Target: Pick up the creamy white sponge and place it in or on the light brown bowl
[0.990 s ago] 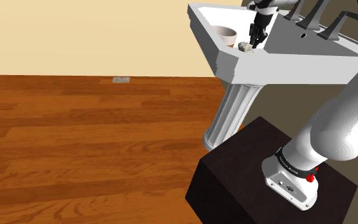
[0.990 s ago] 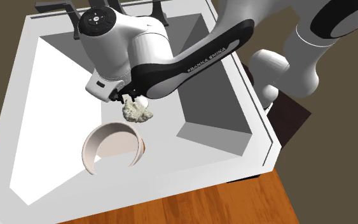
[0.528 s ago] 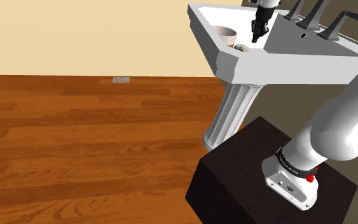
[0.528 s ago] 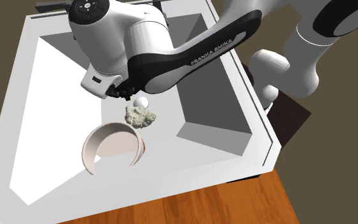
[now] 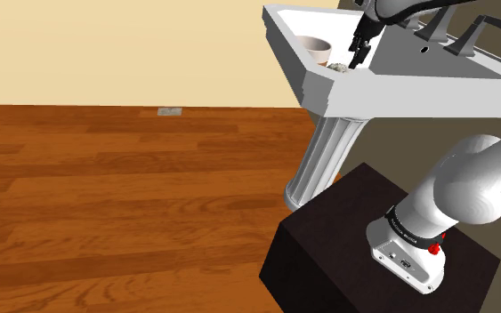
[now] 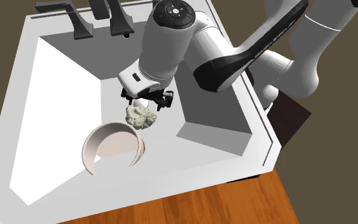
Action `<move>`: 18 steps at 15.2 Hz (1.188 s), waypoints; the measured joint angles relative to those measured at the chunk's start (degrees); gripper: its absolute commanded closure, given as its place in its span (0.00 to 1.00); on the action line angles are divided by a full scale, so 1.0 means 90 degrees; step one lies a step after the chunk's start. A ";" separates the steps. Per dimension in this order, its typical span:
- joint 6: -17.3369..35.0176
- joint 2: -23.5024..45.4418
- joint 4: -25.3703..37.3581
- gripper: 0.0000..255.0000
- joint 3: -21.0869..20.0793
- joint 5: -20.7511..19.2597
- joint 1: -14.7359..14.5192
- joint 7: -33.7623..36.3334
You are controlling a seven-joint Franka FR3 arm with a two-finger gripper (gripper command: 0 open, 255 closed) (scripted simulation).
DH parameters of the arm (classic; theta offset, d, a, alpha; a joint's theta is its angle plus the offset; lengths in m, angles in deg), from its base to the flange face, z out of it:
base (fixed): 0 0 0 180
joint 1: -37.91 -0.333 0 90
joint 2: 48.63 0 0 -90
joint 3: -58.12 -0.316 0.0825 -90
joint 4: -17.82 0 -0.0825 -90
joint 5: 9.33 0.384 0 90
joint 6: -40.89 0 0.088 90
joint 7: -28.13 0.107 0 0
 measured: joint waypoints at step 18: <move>0.1851 -0.0112 -0.1231 1.00 -0.0946 -0.0967 0.0654 0.3066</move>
